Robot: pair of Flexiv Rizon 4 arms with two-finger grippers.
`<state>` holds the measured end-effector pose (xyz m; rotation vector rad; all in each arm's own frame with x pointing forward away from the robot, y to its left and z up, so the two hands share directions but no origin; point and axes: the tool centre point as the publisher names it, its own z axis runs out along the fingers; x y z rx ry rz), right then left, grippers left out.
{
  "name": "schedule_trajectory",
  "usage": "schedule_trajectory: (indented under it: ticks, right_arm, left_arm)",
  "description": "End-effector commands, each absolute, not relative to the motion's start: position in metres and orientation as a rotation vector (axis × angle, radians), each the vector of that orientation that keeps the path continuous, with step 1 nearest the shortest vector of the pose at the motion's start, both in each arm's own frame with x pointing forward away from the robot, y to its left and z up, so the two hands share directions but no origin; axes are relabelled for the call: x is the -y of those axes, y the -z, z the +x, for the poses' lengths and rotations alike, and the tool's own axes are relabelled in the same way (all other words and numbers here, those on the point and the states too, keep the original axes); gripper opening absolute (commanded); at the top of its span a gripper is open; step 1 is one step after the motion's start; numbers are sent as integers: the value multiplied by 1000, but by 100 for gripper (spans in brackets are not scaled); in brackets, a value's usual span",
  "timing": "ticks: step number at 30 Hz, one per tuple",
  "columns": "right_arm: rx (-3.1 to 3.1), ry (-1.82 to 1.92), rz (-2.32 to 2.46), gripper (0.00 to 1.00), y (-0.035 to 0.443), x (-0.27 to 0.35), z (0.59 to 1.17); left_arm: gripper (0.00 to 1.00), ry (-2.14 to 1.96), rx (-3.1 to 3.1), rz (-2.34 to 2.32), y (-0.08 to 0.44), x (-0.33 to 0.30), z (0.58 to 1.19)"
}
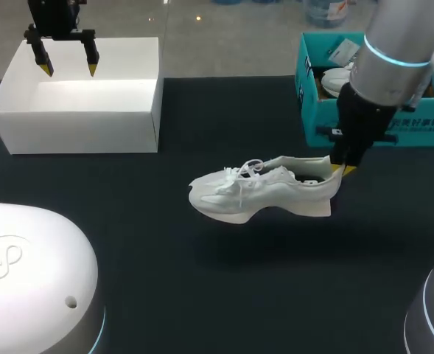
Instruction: Take the shoe out of the shoebox, open the shoe tongue, remove and reinsert the insole, then place the shoe into the shoebox
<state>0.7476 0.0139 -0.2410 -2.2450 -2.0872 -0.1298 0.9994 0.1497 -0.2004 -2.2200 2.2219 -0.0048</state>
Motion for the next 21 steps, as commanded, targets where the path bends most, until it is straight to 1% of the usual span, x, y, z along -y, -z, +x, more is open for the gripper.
schedule_trajectory:
  ticks: [1, 12, 21]
  right_arm:
    - [2069, 126, -2216, 0, 265, -22, 754]
    - [2027, 176, -2213, 0, 323, -34, 745]
    - [2014, 153, -2205, 0, 350, -43, 742]
  left_arm:
    - [100, 2, -2222, -2221, 200, -150, 1000]
    - [100, 2, -2222, -2221, 200, -150, 1000]
    - [100, 2, -2222, -2221, 200, -150, 1000]
